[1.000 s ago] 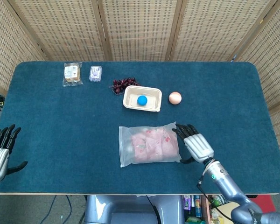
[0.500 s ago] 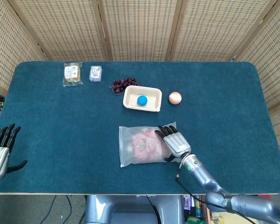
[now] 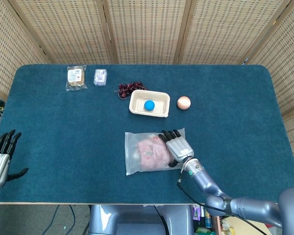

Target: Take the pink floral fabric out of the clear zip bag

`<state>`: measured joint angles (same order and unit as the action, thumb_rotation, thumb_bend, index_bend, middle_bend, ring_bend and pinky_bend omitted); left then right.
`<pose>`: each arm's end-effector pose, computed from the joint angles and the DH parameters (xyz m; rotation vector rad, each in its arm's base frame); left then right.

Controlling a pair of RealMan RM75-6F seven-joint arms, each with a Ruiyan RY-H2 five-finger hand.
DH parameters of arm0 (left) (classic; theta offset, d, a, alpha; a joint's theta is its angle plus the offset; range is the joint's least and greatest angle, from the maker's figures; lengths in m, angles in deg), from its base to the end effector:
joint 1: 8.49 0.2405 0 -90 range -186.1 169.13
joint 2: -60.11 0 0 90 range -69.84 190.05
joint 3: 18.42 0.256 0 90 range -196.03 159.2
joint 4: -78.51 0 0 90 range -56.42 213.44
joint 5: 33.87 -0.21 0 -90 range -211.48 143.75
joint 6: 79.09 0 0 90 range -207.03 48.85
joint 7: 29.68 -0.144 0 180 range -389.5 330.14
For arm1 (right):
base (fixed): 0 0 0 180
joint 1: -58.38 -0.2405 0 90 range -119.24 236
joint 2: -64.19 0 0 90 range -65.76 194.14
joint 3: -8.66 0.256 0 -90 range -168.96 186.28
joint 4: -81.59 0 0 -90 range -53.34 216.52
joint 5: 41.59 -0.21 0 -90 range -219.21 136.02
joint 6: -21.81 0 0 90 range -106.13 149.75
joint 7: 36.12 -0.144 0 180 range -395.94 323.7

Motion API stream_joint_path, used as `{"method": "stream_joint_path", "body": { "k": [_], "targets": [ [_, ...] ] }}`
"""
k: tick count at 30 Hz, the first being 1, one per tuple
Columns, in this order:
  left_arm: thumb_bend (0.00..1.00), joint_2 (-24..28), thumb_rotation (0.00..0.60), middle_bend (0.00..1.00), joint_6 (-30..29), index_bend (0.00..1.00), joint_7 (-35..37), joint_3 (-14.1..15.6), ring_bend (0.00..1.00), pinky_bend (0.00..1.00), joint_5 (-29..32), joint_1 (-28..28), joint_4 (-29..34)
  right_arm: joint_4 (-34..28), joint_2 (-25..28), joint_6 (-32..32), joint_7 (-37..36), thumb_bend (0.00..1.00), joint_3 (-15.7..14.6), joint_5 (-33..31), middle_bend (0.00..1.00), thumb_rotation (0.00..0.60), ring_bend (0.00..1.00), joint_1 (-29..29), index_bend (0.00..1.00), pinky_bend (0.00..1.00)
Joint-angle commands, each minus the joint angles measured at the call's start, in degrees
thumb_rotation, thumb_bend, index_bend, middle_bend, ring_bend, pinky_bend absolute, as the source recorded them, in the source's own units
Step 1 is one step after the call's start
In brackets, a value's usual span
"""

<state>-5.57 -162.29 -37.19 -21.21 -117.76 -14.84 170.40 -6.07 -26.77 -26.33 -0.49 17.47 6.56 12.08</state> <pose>-0.3121 0.1887 0.1484 -1.4255 -0.8430 -0.8045 -0.1409 -0.3289 -0.0523 2.0179 -0.9933 0.6660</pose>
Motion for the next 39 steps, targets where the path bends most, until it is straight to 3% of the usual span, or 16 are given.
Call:
{"method": "stream_joint_path", "body": {
  "k": [1,4,8,13,20,29,32,39],
  "targets": [
    [0.14,0.0,0.600,0.00,0.3,0.00,0.0,0.0,0.00,0.00,0.2,-0.1,0.0,-0.1,0.2,0.1,-1.1,0.36,-0.5,1.8,0.50,0.600,0.44,-0.3,0.40,0.48],
    [0.14,-0.1,0.600,0.00,0.4,0.00,-0.1,0.0,0.00,0.00,0.3,-0.2,0.0,0.2,0.4,0.0,-4.0,0.60,-1.0,5.5,0.62,0.600,0.56,0.2,0.55,0.60],
    [0.14,-0.2,0.600,0.00,0.8,0.00,-0.3,0.0,0.00,0.00,0.6,-0.3,-0.1,0.5,0.9,-0.1,-9.4,0.85,-1.4,11.7,0.67,0.600,0.60,0.9,0.61,0.64],
    [0.14,-0.4,0.600,0.00,1.8,0.00,-0.3,0.0,0.00,0.00,0.9,-0.8,-0.1,0.5,2.0,-1.4,-15.8,0.98,-1.8,20.2,0.68,0.600,0.61,1.4,0.63,0.65],
    [0.14,-0.3,0.600,0.00,4.0,0.00,0.6,-0.9,0.00,0.00,1.7,-2.5,0.4,1.8,1.7,-5.3,-22.4,1.00,-1.2,29.6,0.68,0.600,0.61,1.0,0.63,0.66],
    [0.15,0.4,0.600,0.00,13.4,0.00,4.9,-4.9,0.00,0.00,1.8,-11.1,1.6,10.0,-1.4,-11.3,-26.9,1.00,-0.1,41.8,0.68,0.600,0.61,-2.6,0.63,0.66],
    [0.15,0.1,0.600,0.00,17.1,0.06,5.6,-6.3,0.00,0.00,1.3,-15.0,2.0,12.7,-2.5,-12.0,-26.6,1.00,-0.1,44.0,0.68,0.600,0.61,-4.0,0.63,0.66],
    [0.15,-1.5,0.600,0.00,24.5,0.31,6.4,-9.8,0.00,0.00,4.2,-22.6,5.4,15.7,-4.5,-12.0,-23.8,1.00,-0.5,46.5,0.68,0.600,0.61,-6.2,0.63,0.66]
  ]
}}
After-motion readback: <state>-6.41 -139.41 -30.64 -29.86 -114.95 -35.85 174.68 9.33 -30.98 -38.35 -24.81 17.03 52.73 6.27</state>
